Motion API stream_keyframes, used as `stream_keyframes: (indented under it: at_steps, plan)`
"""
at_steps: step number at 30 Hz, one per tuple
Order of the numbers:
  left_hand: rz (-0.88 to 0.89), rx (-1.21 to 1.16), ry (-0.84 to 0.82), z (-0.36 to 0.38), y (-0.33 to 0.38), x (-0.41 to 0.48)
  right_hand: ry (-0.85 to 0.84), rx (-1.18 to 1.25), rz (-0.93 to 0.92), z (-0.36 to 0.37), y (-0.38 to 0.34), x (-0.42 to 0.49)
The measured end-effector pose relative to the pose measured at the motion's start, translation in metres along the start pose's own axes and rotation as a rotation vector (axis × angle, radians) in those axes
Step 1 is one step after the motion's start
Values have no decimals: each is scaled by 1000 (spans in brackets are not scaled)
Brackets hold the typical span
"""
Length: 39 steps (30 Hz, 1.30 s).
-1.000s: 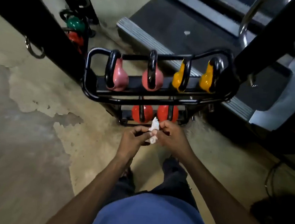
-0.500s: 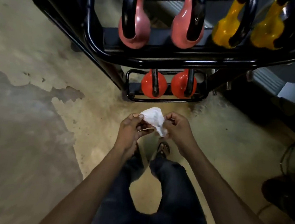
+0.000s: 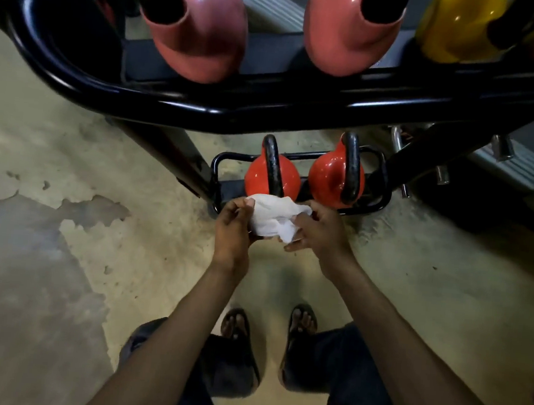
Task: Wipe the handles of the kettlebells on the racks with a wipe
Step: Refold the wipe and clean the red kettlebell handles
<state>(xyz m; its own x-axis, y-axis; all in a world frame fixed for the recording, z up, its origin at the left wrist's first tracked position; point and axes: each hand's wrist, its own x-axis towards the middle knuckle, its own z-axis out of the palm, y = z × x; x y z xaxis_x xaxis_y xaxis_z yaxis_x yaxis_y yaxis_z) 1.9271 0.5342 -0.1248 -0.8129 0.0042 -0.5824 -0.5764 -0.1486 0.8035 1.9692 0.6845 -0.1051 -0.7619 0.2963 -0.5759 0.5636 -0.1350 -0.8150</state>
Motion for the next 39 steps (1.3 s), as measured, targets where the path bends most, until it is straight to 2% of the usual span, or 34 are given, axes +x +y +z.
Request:
stream_keyframes:
  at_steps: [5,8,12,16,19,21,22,24,29,31,33,35,38,39]
  plan:
    - [57,-11,-163,13,-19,50,-71,403,156,2,22,63]
    - [88,56,-237,20,-31,80,-147,496,73,4,35,105]
    - [408,282,-359,11,-54,132,-284,551,-30,0,57,144]
    - [656,435,-364,8,-65,174,-189,397,-238,7,77,174]
    - [787,458,-267,4,-71,192,-21,288,-407,12,69,206]
    - [897,730,-229,3,-73,201,137,61,-571,13,53,228]
    - [916,878,-226,2,-73,202,235,-104,-633,13,44,235]
    - [906,1026,-235,2,-73,199,383,-401,-736,16,30,245]
    - [911,1175,-298,7,-63,202,439,-823,-897,24,7,265]
    - [916,1216,-317,7,-61,204,414,-914,-881,27,3,273]
    - [900,1235,-344,5,-59,204,339,-904,-775,33,4,277]
    - [874,1242,-365,3,-58,203,160,-699,-618,40,5,281]
    - [858,1266,-372,3,-57,206,-93,-207,-330,42,0,286]
    - [856,1275,-365,3,-58,207,-135,-157,-282,41,-2,289]
